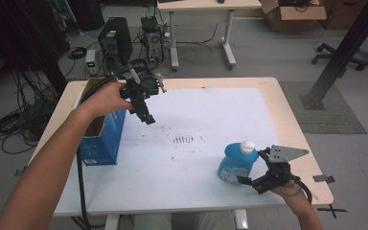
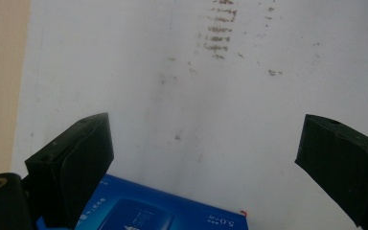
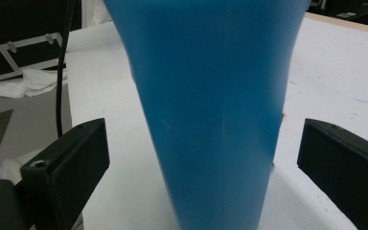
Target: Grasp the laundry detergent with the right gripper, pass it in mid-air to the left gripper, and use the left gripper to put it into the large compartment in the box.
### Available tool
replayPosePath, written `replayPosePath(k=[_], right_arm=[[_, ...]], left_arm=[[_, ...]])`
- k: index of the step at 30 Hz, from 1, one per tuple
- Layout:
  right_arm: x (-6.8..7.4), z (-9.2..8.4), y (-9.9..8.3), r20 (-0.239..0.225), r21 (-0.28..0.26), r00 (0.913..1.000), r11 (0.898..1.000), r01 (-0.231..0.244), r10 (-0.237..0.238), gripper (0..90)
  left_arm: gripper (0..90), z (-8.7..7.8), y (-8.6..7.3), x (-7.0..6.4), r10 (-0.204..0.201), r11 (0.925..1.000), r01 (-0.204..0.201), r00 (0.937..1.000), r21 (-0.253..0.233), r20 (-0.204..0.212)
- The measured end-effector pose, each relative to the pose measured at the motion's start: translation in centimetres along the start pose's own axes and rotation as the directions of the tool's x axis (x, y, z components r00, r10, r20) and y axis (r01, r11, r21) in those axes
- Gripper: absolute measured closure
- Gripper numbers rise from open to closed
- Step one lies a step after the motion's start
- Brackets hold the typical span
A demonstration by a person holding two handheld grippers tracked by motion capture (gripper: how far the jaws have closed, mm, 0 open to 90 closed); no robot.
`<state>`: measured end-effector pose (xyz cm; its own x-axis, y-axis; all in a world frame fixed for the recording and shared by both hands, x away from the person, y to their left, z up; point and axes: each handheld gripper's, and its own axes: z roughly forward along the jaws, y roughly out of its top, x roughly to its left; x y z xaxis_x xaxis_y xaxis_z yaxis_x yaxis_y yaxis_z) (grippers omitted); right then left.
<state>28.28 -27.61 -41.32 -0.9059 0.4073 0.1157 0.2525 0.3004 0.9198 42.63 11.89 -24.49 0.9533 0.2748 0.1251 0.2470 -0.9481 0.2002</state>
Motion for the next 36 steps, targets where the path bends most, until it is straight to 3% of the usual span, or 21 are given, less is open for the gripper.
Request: replayPosePath(k=[8,20,36], right_arm=[[0.01,0.52,0.2,-0.007,-0.013,1.0,1.0,0.002,-0.002,5.3],[-0.06,0.67,0.31,-0.02,-0.038,0.9998,0.999,0.009,-0.009,19.1],[-0.41,0.73,0.12,-0.028,-0.043,0.9995,0.999,0.01,-0.011,29.3]], left_arm=[[6.1,-0.06,-0.17,0.06,-0.006,1.0,0.006,1.0,-0.001,-0.004],[6.1,-0.04,-0.14,0.04,-0.003,1.0,0.003,1.0,-0.001,-0.005],[6.1,0.02,-0.12,0.07,-0.003,1.0,0.003,1.0,0.002,-0.005]])
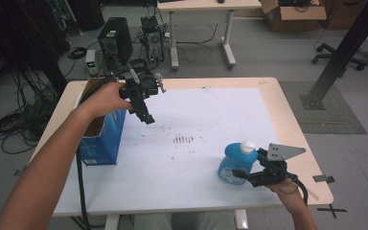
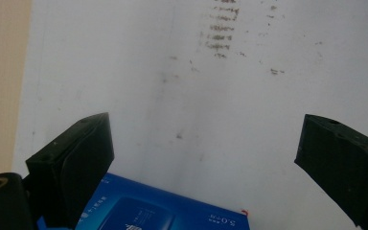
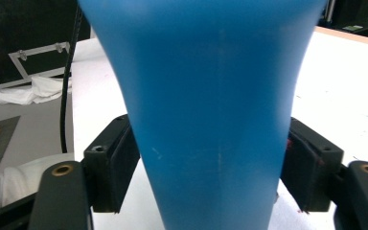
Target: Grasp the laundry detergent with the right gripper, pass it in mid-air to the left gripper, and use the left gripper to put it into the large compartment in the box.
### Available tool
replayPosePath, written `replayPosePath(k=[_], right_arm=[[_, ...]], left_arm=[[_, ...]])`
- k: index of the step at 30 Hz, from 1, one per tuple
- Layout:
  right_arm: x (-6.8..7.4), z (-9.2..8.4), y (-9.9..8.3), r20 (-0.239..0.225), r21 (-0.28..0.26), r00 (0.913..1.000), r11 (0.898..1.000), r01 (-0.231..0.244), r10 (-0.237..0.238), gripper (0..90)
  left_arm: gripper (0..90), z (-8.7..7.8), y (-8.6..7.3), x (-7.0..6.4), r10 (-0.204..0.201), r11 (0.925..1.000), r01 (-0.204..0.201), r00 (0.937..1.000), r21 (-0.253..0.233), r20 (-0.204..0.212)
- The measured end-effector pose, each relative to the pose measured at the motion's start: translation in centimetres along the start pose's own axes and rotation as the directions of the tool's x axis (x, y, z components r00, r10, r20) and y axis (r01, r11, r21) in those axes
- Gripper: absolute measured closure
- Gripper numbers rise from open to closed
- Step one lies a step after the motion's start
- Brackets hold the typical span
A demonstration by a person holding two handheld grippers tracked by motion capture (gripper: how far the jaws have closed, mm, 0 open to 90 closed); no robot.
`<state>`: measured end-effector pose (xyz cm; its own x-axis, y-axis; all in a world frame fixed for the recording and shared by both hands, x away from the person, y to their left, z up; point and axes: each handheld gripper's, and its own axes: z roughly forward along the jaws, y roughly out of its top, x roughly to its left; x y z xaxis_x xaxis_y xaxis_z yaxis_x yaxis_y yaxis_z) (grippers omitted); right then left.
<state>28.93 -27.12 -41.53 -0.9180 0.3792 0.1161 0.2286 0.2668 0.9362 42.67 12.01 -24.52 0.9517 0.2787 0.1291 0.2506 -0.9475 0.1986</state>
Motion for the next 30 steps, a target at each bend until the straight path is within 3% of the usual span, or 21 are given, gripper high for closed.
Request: replayPosePath(k=[20,30], right_arm=[[-0.29,-0.17,-0.19,-0.018,-0.015,0.9995,1.0,0.025,-0.025,41.0],[0.16,-0.25,0.23,0.027,-0.01,0.9974,0.998,0.067,-0.067,44.4]], left_arm=[[6.1,0.15,0.03,0.04,-0.001,1.0,0.001,1.0,0.002,0.0],[6.1,0.0,0.01,-0.06,0.001,1.0,-0.001,1.0,0.003,-0.003]])
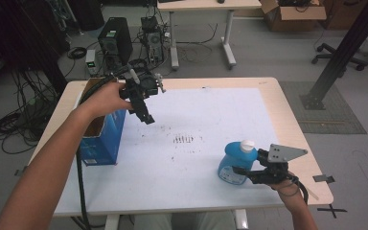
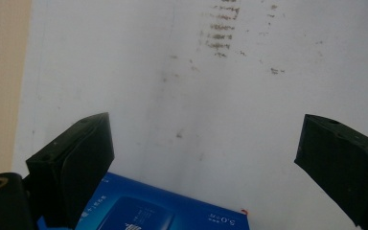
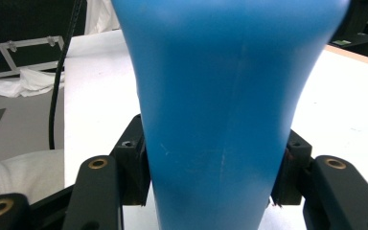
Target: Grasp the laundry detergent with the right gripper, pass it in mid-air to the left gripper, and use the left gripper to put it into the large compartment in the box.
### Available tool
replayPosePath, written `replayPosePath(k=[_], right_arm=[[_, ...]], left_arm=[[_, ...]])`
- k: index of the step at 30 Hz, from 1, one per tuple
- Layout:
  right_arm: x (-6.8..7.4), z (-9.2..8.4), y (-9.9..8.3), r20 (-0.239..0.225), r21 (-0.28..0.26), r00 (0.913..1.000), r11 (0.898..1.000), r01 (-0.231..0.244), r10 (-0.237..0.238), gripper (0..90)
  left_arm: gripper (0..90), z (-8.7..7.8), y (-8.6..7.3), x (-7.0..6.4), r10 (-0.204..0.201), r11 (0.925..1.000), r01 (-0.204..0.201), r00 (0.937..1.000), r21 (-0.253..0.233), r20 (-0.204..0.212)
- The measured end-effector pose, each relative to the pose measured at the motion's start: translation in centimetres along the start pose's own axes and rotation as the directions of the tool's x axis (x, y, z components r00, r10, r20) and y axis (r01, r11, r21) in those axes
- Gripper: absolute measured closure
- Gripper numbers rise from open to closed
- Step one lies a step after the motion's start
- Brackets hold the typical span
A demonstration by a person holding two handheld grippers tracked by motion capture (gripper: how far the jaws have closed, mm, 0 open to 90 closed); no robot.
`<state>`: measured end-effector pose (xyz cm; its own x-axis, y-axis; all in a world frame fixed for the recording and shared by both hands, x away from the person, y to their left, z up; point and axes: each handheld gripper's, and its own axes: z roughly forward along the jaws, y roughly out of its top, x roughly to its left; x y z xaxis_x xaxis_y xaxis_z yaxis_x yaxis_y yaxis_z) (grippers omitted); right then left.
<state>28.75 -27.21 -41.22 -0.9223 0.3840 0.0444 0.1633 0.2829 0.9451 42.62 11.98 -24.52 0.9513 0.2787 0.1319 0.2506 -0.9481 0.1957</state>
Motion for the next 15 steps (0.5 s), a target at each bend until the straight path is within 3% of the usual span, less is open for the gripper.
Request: replayPosePath(k=[15], right_arm=[[0.1,-1.0,2.9,-0.024,0.008,0.9995,1.0,0.022,-0.022,44.5]], left_arm=[[6.2,-0.9,0.1,-1.3,0.017,0.9998,-0.017,0.9997,-0.014,-0.017]])
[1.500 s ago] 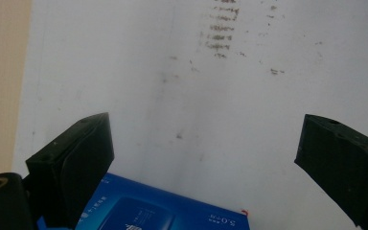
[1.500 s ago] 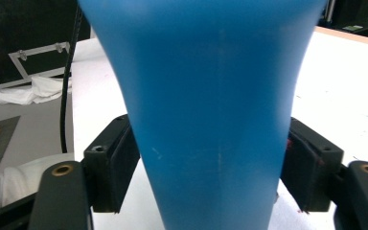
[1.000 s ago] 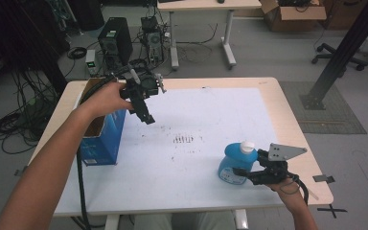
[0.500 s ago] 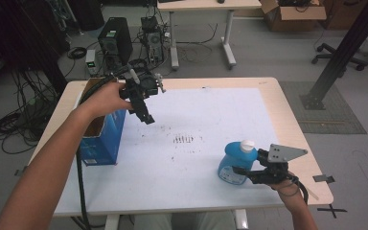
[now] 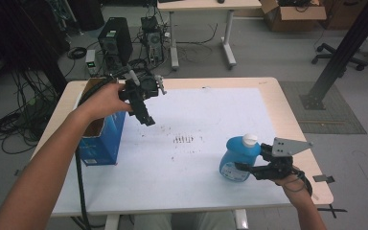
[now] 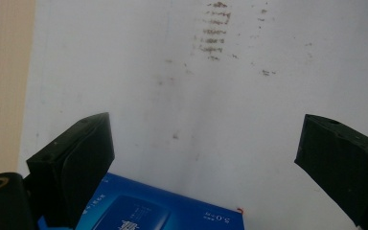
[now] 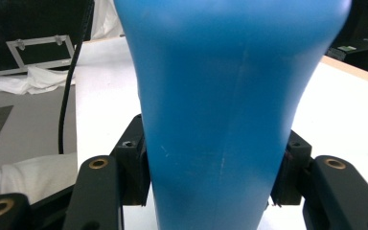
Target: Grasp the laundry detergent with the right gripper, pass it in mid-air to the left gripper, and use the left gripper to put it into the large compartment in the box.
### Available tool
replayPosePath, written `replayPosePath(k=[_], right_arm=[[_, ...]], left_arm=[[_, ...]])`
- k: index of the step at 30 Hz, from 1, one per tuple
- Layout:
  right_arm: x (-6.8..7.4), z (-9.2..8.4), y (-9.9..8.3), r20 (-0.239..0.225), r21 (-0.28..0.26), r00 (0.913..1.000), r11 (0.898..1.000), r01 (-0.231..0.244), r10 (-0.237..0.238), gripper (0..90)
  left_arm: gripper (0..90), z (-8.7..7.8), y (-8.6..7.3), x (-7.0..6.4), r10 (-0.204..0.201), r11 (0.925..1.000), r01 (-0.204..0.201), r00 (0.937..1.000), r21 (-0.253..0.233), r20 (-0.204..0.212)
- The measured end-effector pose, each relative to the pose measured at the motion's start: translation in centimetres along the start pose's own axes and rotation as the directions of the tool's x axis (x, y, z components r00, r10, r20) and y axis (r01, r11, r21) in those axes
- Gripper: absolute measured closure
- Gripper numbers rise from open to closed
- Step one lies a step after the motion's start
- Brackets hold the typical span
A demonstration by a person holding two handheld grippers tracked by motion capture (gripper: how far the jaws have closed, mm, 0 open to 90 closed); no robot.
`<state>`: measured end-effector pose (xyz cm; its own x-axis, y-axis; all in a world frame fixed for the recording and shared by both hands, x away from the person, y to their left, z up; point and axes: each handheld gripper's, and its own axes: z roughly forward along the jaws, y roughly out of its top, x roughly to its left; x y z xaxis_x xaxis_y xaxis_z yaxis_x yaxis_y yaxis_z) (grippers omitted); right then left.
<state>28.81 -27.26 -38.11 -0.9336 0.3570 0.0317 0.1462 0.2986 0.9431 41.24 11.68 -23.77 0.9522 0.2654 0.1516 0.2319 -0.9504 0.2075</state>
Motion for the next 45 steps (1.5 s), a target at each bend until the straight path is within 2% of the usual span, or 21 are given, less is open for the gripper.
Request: replayPosePath(k=[8,13,21,26,34,38,45], right_arm=[[-0.1,-0.3,1.6,-0.014,0.015,0.9997,1.0,0.018,-0.018,44.5],[-0.3,-0.4,3.0,-0.031,0.026,0.999,0.999,0.034,-0.034,44.5],[-0.7,-0.5,5.1,-0.05,0.028,0.997,0.998,0.06,-0.059,44.6],[-1.1,-0.3,6.6,-0.079,0.028,0.9943,0.997,0.075,-0.072,44.7],[-1.4,0.7,8.8,-0.131,0.017,0.9859,0.994,0.107,-0.103,44.8],[-1.5,1.2,9.3,-0.152,0.014,0.982,0.993,0.115,-0.111,44.7],[-1.5,2.4,9.9,-0.202,0.005,0.9718,0.992,0.125,-0.122,44.8]], left_arm=[[6.3,-0.7,0.0,-0.9,0.008,1.0,-0.008,0.9999,-0.002,-0.008],[6.5,-1.4,0.1,-1.9,0.028,0.9996,-0.028,0.9993,-0.001,-0.026],[6.6,-2.1,-0.2,-2.8,0.021,0.9997,-0.021,0.9993,-0.011,-0.03],[6.7,-2.6,-0.3,-3.5,0.021,0.9997,-0.022,0.9994,-0.009,-0.028],[7.1,-4.1,0.1,-5.2,0.043,0.9987,-0.044,0.9986,-0.025,-0.031],[7.1,-4.5,0.2,-5.7,0.051,0.9984,-0.051,0.9983,-0.025,-0.029],[7.1,-5.2,0.7,-6.8,0.072,0.997,-0.073,0.9974,-0.027,-0.004]])
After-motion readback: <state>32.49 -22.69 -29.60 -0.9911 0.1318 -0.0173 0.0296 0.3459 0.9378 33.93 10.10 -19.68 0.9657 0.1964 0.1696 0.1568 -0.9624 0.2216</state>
